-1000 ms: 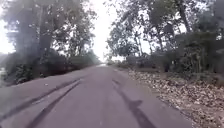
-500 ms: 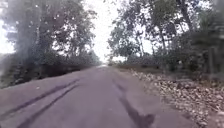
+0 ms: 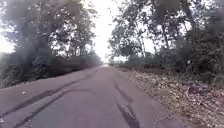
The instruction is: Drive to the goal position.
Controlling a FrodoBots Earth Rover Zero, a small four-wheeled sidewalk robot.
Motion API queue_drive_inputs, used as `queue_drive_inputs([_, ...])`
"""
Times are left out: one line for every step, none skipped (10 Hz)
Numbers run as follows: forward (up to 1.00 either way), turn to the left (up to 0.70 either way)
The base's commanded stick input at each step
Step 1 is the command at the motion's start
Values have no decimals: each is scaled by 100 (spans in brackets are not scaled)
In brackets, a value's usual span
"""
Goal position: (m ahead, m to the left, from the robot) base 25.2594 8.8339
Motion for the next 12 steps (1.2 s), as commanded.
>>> queue_drive_inputs([100,0])
queue_drive_inputs([100,0])
queue_drive_inputs([100,0])
queue_drive_inputs([100,0])
queue_drive_inputs([100,2])
queue_drive_inputs([100,19])
queue_drive_inputs([100,40])
queue_drive_inputs([100,40])
queue_drive_inputs([100,22])
queue_drive_inputs([100,0])
queue_drive_inputs([100,0])
queue_drive_inputs([100,0])
